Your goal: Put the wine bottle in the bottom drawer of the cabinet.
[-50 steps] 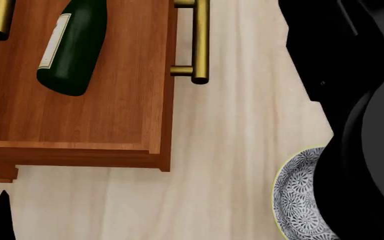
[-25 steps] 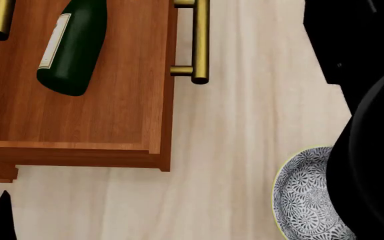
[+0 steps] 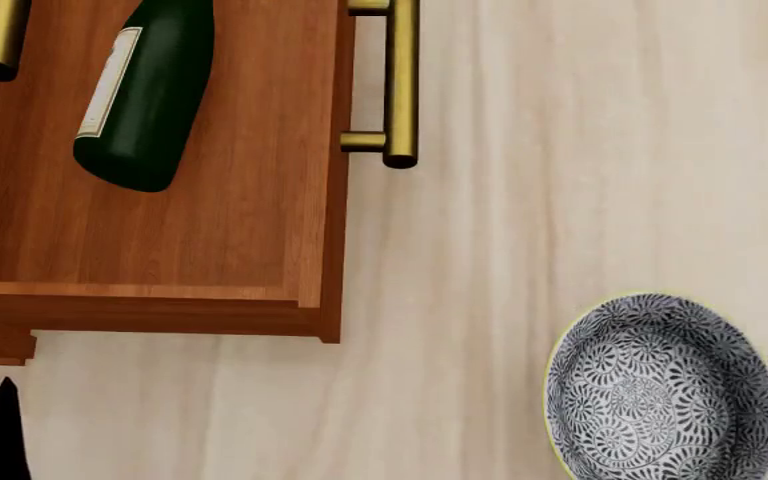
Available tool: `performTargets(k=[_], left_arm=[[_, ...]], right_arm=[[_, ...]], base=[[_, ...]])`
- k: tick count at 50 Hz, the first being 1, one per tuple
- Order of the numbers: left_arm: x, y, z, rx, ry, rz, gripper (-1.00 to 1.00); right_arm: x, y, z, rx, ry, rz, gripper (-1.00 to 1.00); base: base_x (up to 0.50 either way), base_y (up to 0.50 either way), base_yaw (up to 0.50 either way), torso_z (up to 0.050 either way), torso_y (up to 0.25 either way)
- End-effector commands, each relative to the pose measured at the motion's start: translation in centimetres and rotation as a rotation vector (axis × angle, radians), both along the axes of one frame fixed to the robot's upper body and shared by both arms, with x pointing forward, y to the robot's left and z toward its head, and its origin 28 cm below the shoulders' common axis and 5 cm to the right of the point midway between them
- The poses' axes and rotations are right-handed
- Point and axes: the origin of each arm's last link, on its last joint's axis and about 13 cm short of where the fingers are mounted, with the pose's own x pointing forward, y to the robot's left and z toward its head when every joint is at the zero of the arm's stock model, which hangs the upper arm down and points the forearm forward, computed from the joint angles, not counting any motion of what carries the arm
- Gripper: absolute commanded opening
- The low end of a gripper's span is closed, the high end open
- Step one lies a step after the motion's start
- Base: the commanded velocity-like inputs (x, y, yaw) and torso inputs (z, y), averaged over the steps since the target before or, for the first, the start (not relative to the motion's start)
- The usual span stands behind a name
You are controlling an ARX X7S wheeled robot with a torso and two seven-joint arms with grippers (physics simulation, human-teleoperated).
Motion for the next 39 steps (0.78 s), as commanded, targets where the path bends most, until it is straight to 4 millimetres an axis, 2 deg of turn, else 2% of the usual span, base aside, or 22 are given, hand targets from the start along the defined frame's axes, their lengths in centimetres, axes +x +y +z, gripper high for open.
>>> performTargets(k=[1,13,14,28,39], left_arm=[[-0.2,0.0,0.7,0.005,-0.022,0.004,1.00],[-0.2,0.1,1.1,0.018,-0.034,0.018,1.00],[-0.2,0.0,1.2,0.018,-0.035,0.018,1.00],[-0.3,0.3,1.6,0.026,-0.049,0.030,1.00],[-0.4,0.2,2.0,0.041,-0.054,0.032,1.00]], right_arm=[[-3.1,-1.6,-0.7,-0.039,-0.083,-0.050,1.00],[-7.1,-3.2,-2.2,-0.024,-0.157,-0.085,1.00],[-7.5,-3.3,-2.3,0.027,-0.150,-0.049,1.00],[-10.7,-4.9,-6.5,0.033,-0.204,-0.116,1.00],[-12.2,-6.0,-9.6,0.036,-0.230,-0.172,1.00]], base=[[0.00,0.00,0.00,0.000,0.000],[0.00,0.00,0.00,0.000,0.000],[0.00,0.00,0.00,0.000,0.000],[0.00,0.00,0.00,0.000,0.000],[0.00,0.00,0.00,0.000,0.000]])
